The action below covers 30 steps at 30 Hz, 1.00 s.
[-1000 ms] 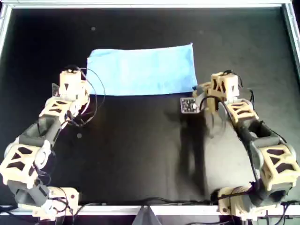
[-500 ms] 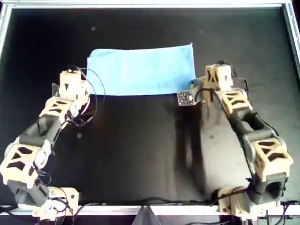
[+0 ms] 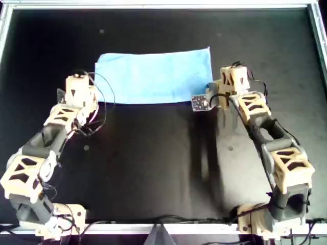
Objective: Fold a cloth
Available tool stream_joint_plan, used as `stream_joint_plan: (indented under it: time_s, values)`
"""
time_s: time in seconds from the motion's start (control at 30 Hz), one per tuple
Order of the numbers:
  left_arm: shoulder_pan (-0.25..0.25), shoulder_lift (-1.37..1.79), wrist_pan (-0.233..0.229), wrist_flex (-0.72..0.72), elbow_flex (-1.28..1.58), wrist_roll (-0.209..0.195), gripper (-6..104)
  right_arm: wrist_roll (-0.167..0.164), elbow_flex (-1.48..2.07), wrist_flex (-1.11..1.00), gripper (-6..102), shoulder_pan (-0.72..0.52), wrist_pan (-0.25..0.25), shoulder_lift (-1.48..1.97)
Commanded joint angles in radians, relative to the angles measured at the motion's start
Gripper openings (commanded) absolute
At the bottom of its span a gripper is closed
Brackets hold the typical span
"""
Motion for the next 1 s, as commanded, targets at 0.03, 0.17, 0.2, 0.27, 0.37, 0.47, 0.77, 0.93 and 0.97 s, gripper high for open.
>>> stream_joint_plan:
  time_s: [0.03, 0.17, 0.2, 0.27, 0.37, 0.47, 0.77, 0.93, 0.97]
  values:
    - [-0.023, -0.003, 0.006, 0.003, -0.017, 0.005, 74, 0.003, -0.06, 0.02, 64, 0.003, 0.003, 0.018]
    - [-0.046, -0.002, 0.006, 0.003, -0.015, 0.005, 59, 0.003, -0.06, 0.02, 45, 0.002, 0.002, 0.018]
    - [-0.049, 0.002, 0.006, 0.003, -0.015, 0.005, 53, 0.003, -0.06, 0.018, 41, 0.002, 0.002, 0.018]
    - [-0.054, 0.012, 0.006, 0.003, -0.015, 0.005, 40, 0.003, -0.06, 0.018, 31, 0.002, 0.002, 0.02]
    - [-0.058, 0.015, 0.006, 0.003, -0.015, -0.009, 21, 0.003, -0.06, 0.018, 15, -0.005, 0.002, 0.02]
    - [-0.06, 0.017, 0.006, 0.003, -0.018, -0.011, 5, 0.003, -0.057, 0.018, 1, -0.014, 0.002, 0.02]
    - [-0.06, 0.017, 0.006, 0.02, 0.005, -0.011, -2, 0.003, 0.017, 0.02, 0, -0.015, 0.002, 0.055]
    - [-0.06, 0.018, 0.006, 0.026, 0.011, -0.011, -2, 0.003, 0.147, 0.02, 0, -0.015, 0.002, 0.149]
    - [-0.06, 0.02, 0.006, 0.026, 0.021, -0.011, -2, 0.003, 0.179, 0.02, 0, -0.015, 0.002, 0.176]
